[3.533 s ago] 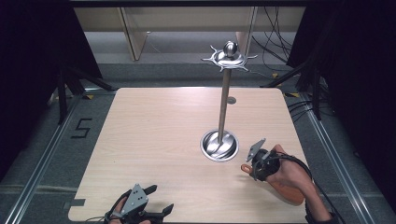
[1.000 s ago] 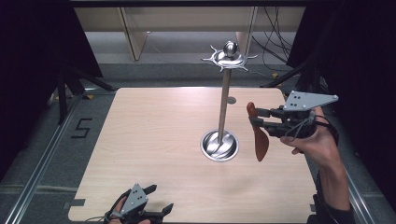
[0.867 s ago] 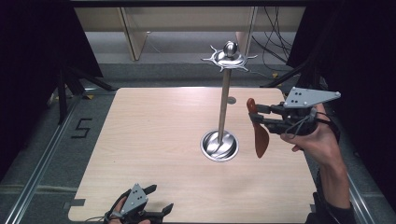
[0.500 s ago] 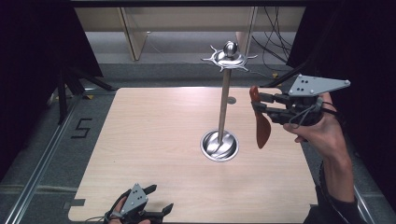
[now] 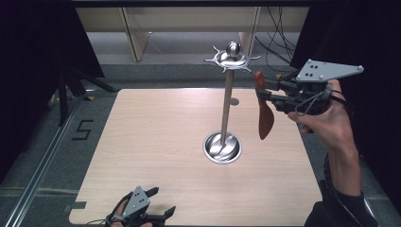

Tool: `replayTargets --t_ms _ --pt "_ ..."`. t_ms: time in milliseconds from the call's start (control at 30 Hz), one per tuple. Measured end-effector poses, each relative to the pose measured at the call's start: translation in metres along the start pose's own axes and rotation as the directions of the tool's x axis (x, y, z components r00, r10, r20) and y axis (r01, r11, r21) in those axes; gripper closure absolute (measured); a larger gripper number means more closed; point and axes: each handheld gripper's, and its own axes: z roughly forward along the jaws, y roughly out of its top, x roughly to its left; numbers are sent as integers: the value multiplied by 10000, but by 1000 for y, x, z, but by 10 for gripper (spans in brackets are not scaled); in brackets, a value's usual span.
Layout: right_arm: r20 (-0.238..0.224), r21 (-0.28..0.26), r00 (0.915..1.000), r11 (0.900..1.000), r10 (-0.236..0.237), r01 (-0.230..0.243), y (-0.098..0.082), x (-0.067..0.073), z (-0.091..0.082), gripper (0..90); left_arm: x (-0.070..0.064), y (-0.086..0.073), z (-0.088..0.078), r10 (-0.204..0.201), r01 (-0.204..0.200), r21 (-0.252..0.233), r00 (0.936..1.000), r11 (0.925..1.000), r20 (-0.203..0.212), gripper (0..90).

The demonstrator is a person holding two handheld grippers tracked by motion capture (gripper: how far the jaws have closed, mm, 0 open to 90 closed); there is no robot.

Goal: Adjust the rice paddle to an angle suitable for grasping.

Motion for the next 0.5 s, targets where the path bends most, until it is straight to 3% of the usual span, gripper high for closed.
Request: replayTargets --t_ms 500 --pt "-26 88 9998 9998 174 -173 12 -7 11 671 0 0 0 2 -2 16 10000 10000 0 148"
